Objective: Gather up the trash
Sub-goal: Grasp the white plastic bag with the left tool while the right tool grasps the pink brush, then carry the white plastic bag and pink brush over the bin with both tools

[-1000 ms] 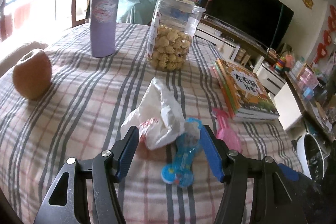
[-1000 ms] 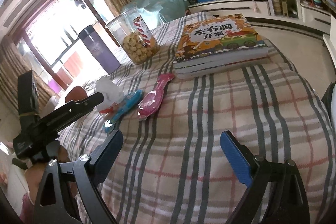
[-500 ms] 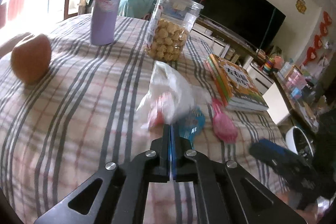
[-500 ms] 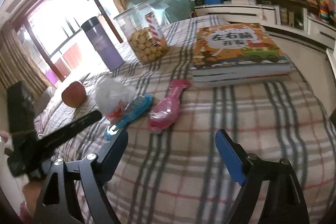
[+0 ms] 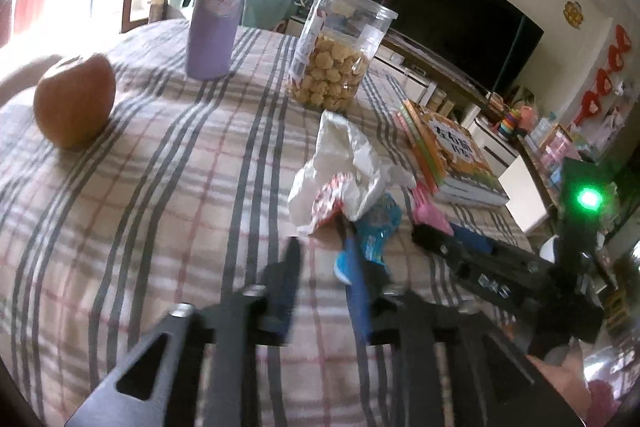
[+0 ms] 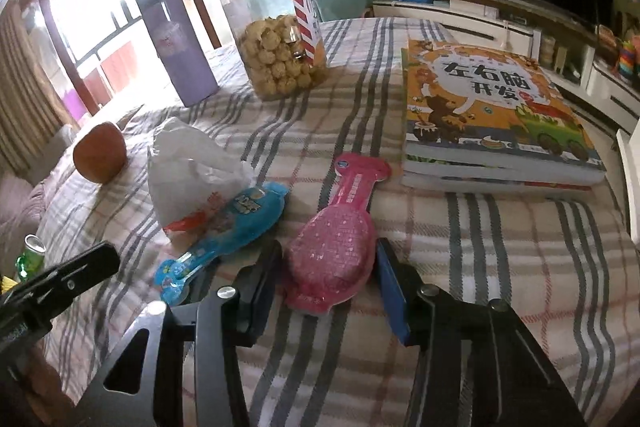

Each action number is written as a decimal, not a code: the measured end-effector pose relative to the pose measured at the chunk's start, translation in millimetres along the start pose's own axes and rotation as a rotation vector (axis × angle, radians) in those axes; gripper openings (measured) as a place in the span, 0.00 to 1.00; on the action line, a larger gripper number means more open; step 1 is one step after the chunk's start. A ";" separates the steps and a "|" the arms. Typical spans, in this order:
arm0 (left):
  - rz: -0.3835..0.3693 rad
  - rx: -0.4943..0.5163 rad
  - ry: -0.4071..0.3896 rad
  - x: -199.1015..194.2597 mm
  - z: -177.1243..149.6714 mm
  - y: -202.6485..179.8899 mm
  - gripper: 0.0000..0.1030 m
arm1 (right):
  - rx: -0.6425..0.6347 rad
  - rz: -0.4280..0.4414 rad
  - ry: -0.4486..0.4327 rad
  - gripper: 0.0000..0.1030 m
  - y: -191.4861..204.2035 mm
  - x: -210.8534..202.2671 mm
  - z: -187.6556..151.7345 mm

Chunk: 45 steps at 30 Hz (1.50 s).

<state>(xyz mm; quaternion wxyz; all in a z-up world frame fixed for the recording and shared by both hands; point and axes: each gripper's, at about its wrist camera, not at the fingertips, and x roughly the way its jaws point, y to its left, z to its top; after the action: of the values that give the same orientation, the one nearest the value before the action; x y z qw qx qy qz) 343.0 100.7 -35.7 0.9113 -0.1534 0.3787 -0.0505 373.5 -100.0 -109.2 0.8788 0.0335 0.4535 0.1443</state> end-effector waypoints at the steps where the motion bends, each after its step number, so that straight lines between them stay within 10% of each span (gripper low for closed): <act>1: 0.007 0.010 0.000 3.2 1.8 -2.4 0.35 | -0.002 0.007 -0.004 0.46 -1.2 -2.6 -1.7; 10: 0.009 0.070 0.004 33.1 22.0 -27.1 0.54 | 0.083 0.070 -0.028 0.46 -23.7 -37.7 -24.8; 13: 0.032 0.113 -0.017 42.6 25.9 -39.8 0.52 | 0.109 0.072 -0.030 0.46 -32.0 -46.8 -34.9; 16: 0.034 0.135 0.012 55.9 26.0 -46.3 0.16 | 0.126 0.072 -0.032 0.46 -37.1 -52.1 -40.1; 19: 0.044 0.149 0.011 57.3 24.1 -51.5 0.11 | 0.135 0.077 -0.036 0.46 -41.3 -58.3 -44.5; 45: -0.121 0.062 0.027 -54.9 -89.4 -106.8 0.08 | 0.132 0.083 -0.073 0.46 -84.4 -146.3 -109.8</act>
<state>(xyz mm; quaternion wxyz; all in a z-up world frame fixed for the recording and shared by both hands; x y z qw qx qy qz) 243.6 -10.6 -24.3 0.9057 -0.1472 0.3791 -0.1195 223.7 -230.2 -74.3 0.8839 0.1156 0.4280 0.1491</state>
